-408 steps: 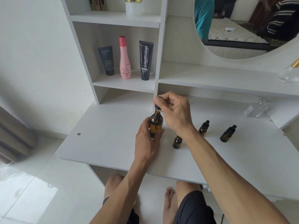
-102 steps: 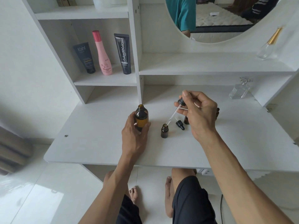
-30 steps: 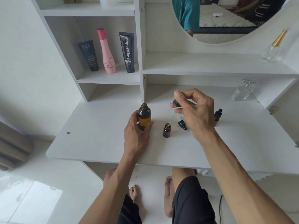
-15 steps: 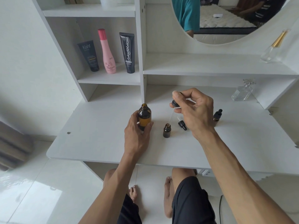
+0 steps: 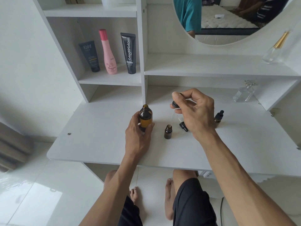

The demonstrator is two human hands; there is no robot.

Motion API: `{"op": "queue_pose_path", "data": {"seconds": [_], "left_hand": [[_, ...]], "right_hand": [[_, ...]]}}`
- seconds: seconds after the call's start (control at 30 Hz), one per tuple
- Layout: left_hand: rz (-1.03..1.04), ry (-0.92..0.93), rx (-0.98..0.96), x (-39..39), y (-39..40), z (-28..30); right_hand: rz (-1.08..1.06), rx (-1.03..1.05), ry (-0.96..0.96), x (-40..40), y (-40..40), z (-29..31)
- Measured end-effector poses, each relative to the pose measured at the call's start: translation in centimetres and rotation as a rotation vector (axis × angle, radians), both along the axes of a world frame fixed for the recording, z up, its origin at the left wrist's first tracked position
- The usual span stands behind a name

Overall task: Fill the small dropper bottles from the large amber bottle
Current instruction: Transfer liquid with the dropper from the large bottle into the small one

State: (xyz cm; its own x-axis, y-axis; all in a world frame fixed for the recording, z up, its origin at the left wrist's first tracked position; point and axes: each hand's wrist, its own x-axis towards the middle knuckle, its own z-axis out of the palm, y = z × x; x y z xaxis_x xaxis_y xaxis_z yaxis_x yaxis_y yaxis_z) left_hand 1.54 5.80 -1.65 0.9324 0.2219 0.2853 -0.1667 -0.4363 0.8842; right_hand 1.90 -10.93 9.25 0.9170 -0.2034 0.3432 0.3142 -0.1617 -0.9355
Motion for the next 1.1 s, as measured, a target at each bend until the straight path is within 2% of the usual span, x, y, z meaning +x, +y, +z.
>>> {"op": "queue_pose_path", "data": {"seconds": [0.73,0.93,1.1], "left_hand": [[0.008,0.0,0.015,0.0,0.1,-0.1],[0.012,0.0,0.018,0.0,0.0,0.1],[0.01,0.002,0.021,0.0,0.1,0.0]], "right_hand": [[0.008,-0.009,-0.004,-0.2,0.0,-0.5],[0.005,0.094,-0.037,-0.1,0.0,0.7],[0.014,0.259,-0.084,0.9,1.4,2.5]]}}
